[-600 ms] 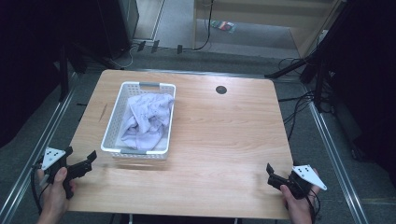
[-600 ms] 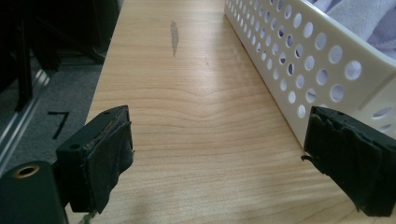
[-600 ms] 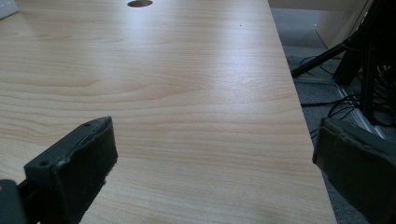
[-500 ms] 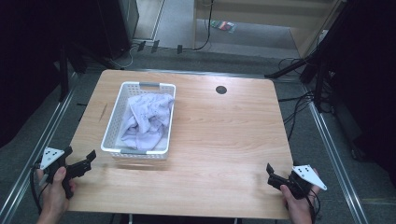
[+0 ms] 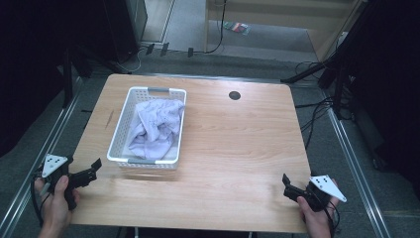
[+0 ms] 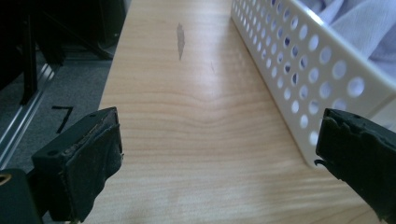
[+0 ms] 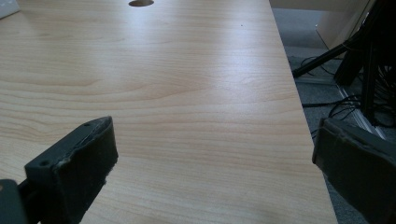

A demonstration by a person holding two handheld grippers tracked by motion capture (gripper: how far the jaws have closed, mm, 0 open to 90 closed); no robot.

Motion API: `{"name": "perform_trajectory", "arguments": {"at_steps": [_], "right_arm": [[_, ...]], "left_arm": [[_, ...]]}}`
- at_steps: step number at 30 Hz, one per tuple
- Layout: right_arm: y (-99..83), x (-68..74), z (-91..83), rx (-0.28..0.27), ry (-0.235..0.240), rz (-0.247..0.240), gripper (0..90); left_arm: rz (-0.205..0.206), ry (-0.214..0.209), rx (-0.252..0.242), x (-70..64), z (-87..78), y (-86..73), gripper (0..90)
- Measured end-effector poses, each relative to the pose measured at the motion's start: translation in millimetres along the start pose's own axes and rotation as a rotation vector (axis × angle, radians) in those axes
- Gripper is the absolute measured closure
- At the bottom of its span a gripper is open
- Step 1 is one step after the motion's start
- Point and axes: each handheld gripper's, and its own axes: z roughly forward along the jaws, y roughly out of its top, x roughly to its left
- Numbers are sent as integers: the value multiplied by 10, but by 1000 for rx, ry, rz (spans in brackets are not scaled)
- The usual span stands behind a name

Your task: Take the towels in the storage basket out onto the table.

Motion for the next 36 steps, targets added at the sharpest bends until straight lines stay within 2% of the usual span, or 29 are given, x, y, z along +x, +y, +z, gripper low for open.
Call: {"name": "perform_trajectory", "arguments": {"at_steps": [3, 4, 6, 7, 9, 10, 12, 13, 15, 18, 24, 36], "right_arm": [[0, 4, 0, 0, 0, 0, 1], [0, 4, 0, 0, 0, -1, 1], [0, 3, 0, 1, 0, -1, 1], [1, 3, 2, 3, 0, -2, 1], [1, 3, 3, 3, 0, -1, 1], [1, 3, 3, 4, 1, -2, 1], [1, 3, 7, 4, 1, -4, 1], [1, 3, 7, 4, 1, -4, 1], [1, 2, 5, 4, 0, -5, 1], [2, 2, 6, 5, 0, -4, 1], [2, 1, 6, 5, 2, -4, 1], [2, 1, 4, 4, 2, -2, 1]], "left_arm": [[21, -5, -19, -8, -42, 69, 11], [25, -15, -47, -25, -79, 121, 10], [28, -21, -55, -36, -93, 146, 11], [52, -6, -58, -78, -117, 186, 11], [59, -10, -50, -95, -123, 204, 10], [70, -36, -38, -118, -146, 246, 10], [63, -87, -30, -157, -201, 323, 0], [63, -87, -30, -157, -201, 323, 0], [72, -129, -24, -207, -238, 398, 0], [76, -151, -20, -244, -266, 468, 0], [82, -161, 6, -288, -280, 603, 0], [119, -192, 68, -488, -144, 882, 0]]}}
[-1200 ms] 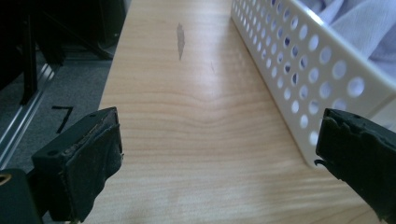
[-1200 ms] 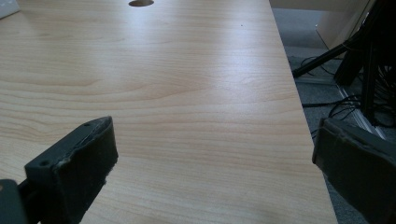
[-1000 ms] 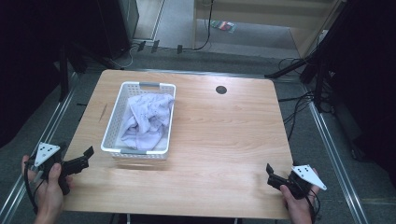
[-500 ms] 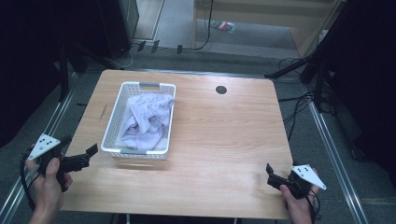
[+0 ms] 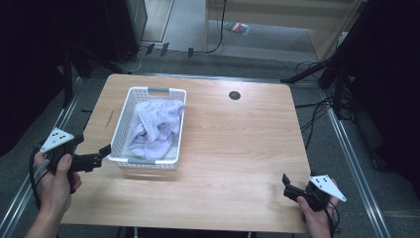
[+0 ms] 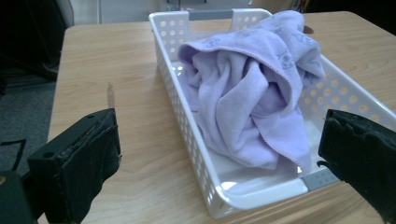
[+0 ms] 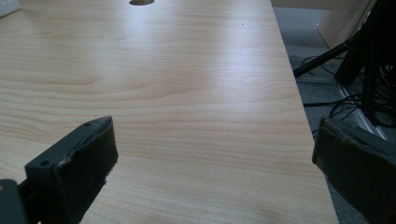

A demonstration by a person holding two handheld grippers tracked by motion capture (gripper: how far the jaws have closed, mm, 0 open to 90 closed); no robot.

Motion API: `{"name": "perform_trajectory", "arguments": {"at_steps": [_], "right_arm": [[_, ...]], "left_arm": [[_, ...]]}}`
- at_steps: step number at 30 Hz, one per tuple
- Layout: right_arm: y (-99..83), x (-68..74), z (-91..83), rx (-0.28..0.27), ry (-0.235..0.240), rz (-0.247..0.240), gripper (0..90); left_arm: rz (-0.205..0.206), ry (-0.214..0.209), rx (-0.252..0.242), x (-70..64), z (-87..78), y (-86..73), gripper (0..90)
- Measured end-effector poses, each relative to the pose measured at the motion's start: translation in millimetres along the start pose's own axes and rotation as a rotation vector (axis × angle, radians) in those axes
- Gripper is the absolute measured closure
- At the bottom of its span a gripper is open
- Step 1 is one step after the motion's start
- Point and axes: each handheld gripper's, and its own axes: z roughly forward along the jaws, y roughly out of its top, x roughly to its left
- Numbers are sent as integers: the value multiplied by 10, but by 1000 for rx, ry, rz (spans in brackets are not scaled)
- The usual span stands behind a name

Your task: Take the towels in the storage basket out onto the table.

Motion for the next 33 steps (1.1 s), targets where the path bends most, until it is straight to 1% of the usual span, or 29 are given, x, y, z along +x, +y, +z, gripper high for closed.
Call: {"name": "perform_trajectory", "arguments": {"at_steps": [2, 3, 4, 9, 10, 11, 13, 15, 17, 19, 20, 22, 23, 26, 28, 31, 32, 33], "right_arm": [[0, 1, 0, -1, 1, 0, 1], [0, 0, -1, -1, 0, 0, 1], [0, 1, -1, -1, 0, 2, 1], [0, 1, -2, -1, 1, 2, 1], [0, 1, -2, -1, 1, 2, 1], [-1, 0, -2, -2, 1, 2, 1], [-1, 0, -2, -2, 2, 1, 1], [-1, -1, -2, -2, 3, 2, 1], [-1, -1, -2, -2, 3, 2, 1], [-1, -1, -3, -2, 3, 2, 1], [-1, -1, -3, -2, 3, 2, 1], [-1, -2, -2, -1, 3, 2, 1], [0, -2, -2, -1, 3, 2, 1], [0, -3, -1, -2, 4, 0, 1], [0, -2, -2, -1, 5, 4, 1], [0, -2, -1, 0, 5, 4, 1], [0, -3, -1, 0, 6, 4, 1], [0, -3, 0, 0, 5, 4, 1]], "left_arm": [[15, -7, 12, -54, 54, 74, 0], [15, -7, 12, -54, 54, 74, 0], [25, -12, 19, -87, 88, 124, 0], [41, -28, 35, -164, 176, 239, 0], [41, -28, 35, -164, 176, 239, 0], [43, -37, 46, -186, 217, 276, 0], [40, -41, 51, -201, 245, 297, 0], [45, -54, 68, -225, 305, 348, 0], [50, -59, 72, -233, 327, 366, 0], [51, -70, 94, -262, 392, 422, 0], [51, -70, 94, -262, 392, 422, 0], [56, -74, 116, -289, 467, 463, 0], [56, -74, 116, -289, 467, 463, 0], [61, -81, 138, -320, 537, 492, 0], [64, -92, 154, -349, 601, 514, 0], [63, -99, 165, -368, 642, 530, 0], [69, -102, 172, -375, 670, 538, 0], [64, -107, 184, -393, 713, 546, 0]]}}
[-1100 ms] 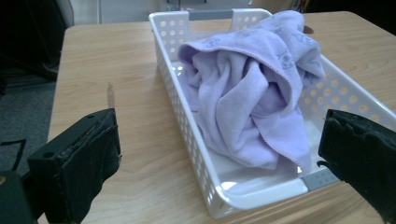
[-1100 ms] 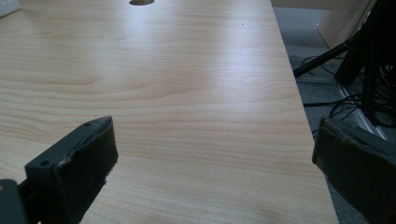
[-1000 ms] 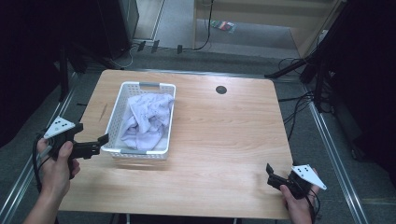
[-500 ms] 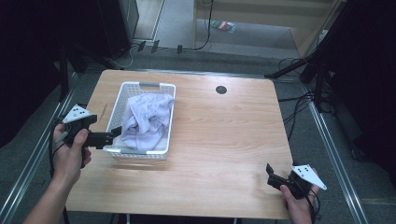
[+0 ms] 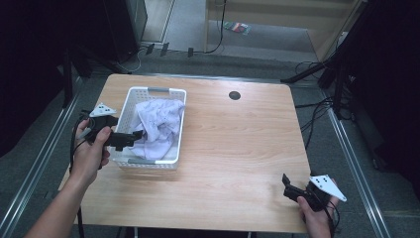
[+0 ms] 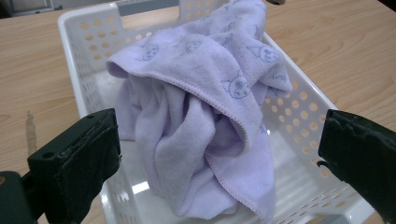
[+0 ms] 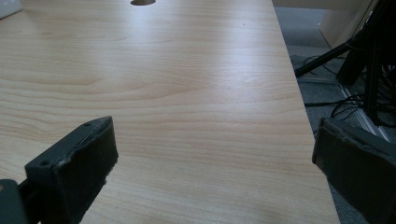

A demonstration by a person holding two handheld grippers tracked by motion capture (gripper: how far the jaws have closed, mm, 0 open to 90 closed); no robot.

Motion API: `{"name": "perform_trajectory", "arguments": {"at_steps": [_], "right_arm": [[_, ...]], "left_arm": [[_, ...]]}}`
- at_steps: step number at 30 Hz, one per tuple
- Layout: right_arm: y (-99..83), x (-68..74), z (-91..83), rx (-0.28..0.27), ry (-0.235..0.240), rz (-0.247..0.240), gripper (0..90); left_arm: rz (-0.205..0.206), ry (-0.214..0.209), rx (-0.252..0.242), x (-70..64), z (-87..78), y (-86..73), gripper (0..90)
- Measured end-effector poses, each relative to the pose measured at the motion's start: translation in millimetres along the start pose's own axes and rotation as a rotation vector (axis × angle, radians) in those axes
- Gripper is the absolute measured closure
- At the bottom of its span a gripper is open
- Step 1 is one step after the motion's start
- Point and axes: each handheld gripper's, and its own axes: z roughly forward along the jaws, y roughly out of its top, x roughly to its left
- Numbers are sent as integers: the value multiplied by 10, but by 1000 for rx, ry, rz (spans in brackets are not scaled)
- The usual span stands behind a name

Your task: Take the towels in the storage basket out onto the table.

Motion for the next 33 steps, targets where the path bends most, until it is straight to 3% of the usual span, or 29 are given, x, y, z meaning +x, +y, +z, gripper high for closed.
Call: {"name": "perform_trajectory", "arguments": {"at_steps": [13, 33], "right_arm": [[0, -2, 0, 0, 2, 0, 1], [-1, -3, -2, -4, 5, -4, 1]], "left_arm": [[12, -9, 82, -30, 323, 145, 0], [-10, 6, 273, -10, 873, 245, 0]]}}
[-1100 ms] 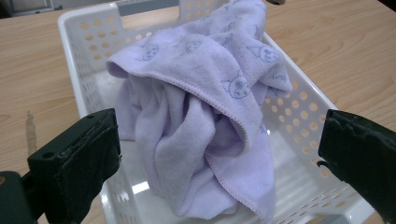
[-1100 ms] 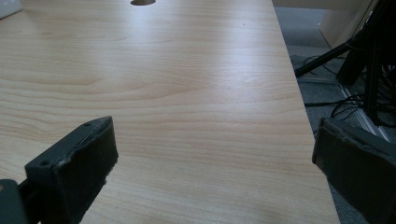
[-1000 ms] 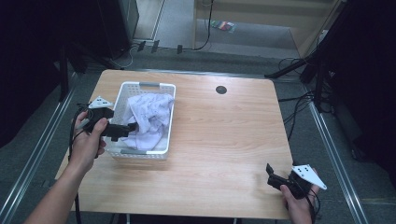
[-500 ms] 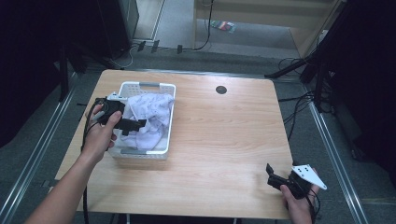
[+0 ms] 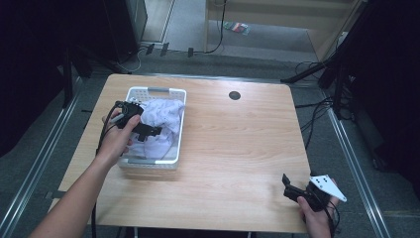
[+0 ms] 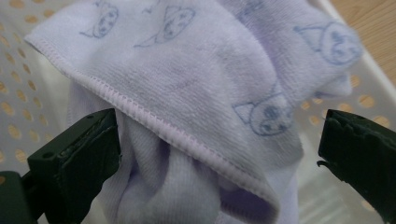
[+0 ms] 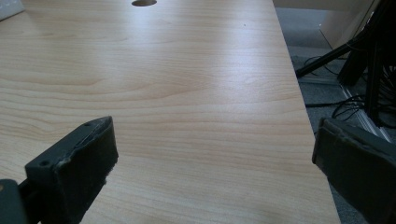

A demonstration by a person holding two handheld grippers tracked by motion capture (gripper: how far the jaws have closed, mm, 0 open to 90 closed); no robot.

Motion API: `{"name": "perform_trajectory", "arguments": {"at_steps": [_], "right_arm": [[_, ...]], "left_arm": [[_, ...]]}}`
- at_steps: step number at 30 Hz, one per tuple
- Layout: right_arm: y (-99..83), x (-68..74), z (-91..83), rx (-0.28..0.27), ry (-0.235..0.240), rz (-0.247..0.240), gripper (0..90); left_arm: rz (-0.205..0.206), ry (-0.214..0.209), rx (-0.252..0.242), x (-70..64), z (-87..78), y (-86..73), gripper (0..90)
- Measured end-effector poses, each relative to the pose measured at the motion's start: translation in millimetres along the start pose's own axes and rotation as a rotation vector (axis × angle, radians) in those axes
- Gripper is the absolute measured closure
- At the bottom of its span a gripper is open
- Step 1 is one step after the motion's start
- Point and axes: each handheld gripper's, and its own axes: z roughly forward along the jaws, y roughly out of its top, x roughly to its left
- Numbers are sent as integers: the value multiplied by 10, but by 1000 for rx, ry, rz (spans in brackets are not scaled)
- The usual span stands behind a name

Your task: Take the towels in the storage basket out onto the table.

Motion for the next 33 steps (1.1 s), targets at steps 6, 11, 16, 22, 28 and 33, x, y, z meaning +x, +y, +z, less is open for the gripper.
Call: {"name": "perform_trajectory", "arguments": {"at_steps": [6, 11, 16, 22, 28, 33], "right_arm": [[0, 2, -1, 1, 0, 2, 1], [0, 3, -1, 1, 1, 2, 1], [0, 2, -2, 0, 2, 1, 1], [-1, 3, -4, -2, 2, 2, 1], [-2, 5, -4, -1, 4, -3, 1], [-2, 6, -5, -3, 3, -3, 1]], "left_arm": [[2, -3, 66, -43, 158, 49, 0], [-4, 26, 105, -71, 253, 87, 0], [12, 54, 155, -119, 359, 101, 0], [9, 62, 207, -112, 507, 91, 0], [29, 98, 249, -132, 591, 73, 0], [124, 181, 286, -230, 668, 50, 0]]}}
